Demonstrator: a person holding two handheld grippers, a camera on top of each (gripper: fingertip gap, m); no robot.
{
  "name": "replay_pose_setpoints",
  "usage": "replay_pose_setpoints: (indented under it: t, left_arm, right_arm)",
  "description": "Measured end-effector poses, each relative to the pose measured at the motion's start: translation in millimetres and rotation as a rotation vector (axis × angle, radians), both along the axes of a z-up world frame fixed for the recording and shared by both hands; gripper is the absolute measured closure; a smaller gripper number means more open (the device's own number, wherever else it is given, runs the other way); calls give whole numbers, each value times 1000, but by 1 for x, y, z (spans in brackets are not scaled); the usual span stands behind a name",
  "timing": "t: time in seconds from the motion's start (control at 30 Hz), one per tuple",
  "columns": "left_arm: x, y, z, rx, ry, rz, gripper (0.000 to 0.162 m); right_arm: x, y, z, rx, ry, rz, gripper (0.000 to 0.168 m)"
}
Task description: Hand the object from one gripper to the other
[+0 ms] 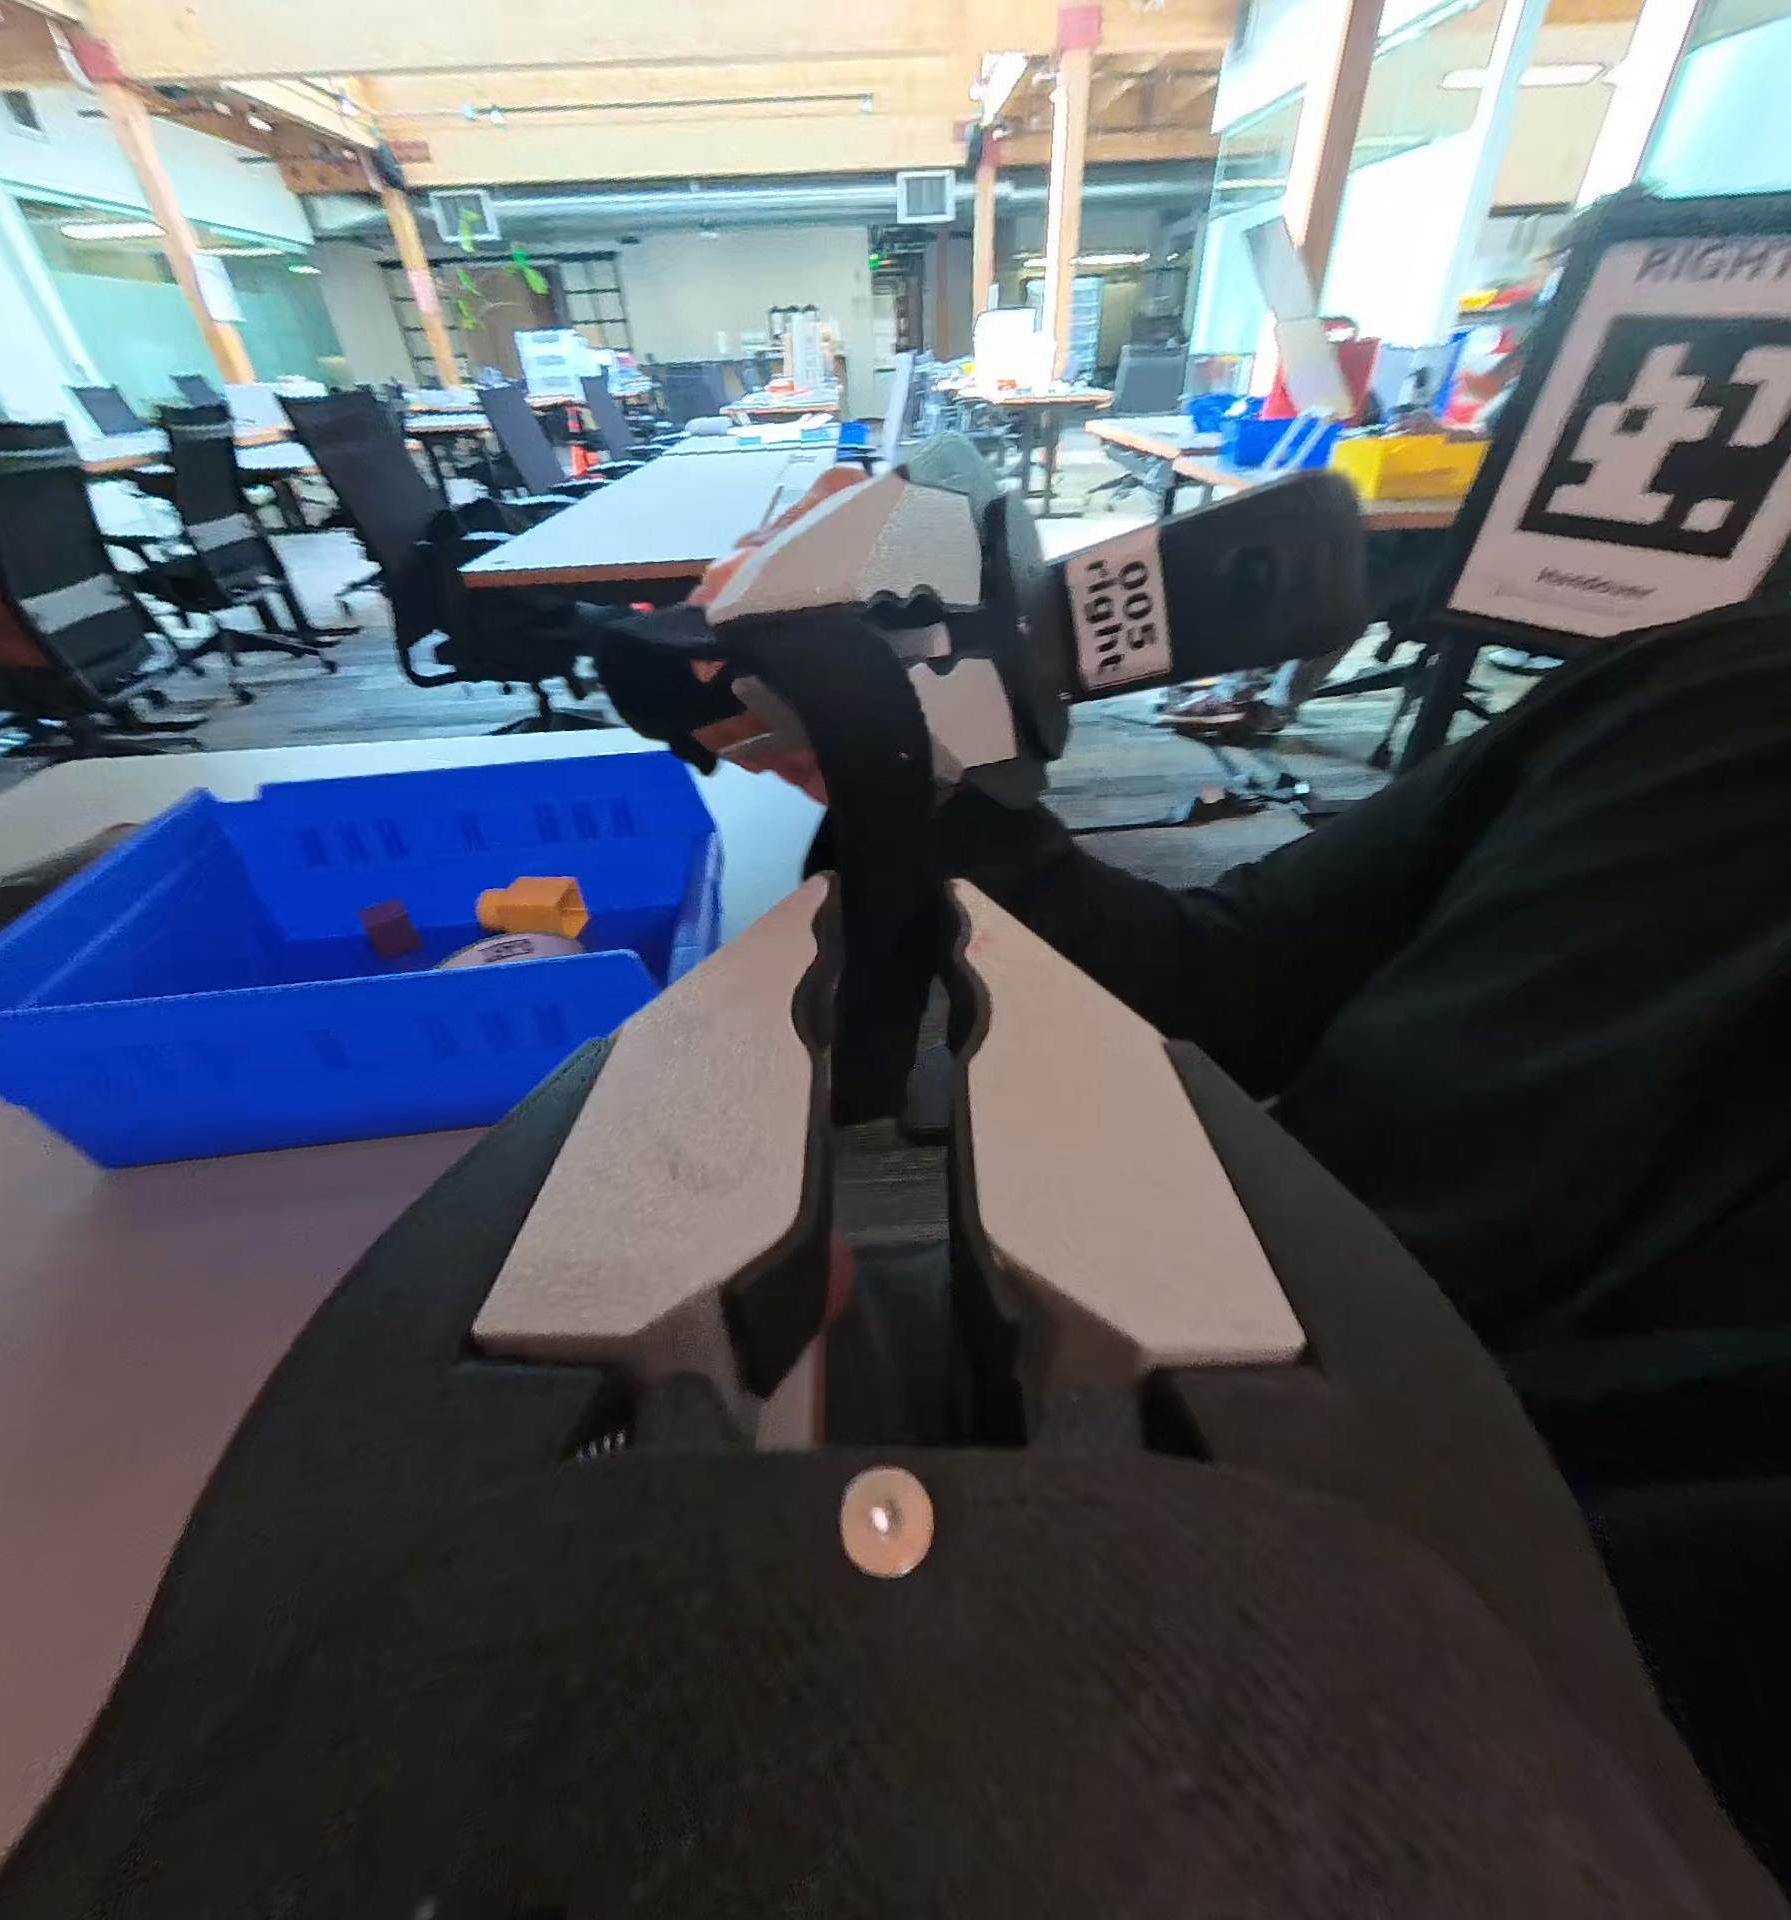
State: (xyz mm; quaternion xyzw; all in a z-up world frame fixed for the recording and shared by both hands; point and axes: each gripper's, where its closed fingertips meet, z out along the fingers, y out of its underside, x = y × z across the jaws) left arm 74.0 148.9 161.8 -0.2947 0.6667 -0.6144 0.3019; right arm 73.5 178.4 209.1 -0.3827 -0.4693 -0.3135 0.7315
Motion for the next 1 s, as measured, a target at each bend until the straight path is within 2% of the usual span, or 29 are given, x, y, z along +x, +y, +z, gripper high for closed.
replay_pose_setpoints:
  t: [0.13, 0.3, 0.4, 0.57, 0.63, 0.73, 0.87, 0.93, 0.97, 1.0]
  left_arm:
    - [7, 27, 9, 166, -133, 193, 157]
    - [12, 63, 23, 433, -289, 490, 158]
    - [15, 71, 27, 564, -383, 586, 159]
    - [18, 73, 35, 809, -584, 708, 158]
    - [18, 69, 37, 814, -616, 714, 158]
    - [21, 61, 31, 717, -560, 639, 159]
    - [22, 51, 28, 551, -501, 535, 159]
    - [24, 43, 21, 485, -453, 463, 159]
    - [26, 41, 17, 472, -431, 441, 159]
    - [28, 41, 13, 476, -410, 434, 158]
  right_arm:
    - [13, 8, -5, -195, 182, 24, 164]
    - [24, 5, -6, -483, 499, 230, 149]
    - [31, 4, 2, -570, 669, 333, 149]
    - [34, -2, 3, -690, 801, 446, 138]
    - [32, 0, 0, -763, 852, 481, 127]
    - [25, 2, -5, -812, 856, 517, 122]
    - [14, 7, -12, -763, 764, 471, 115]
    - [9, 9, -10, -662, 687, 436, 112]
    - [6, 7, -7, -610, 650, 437, 132]
    - [4, 6, -4, -560, 622, 428, 159]
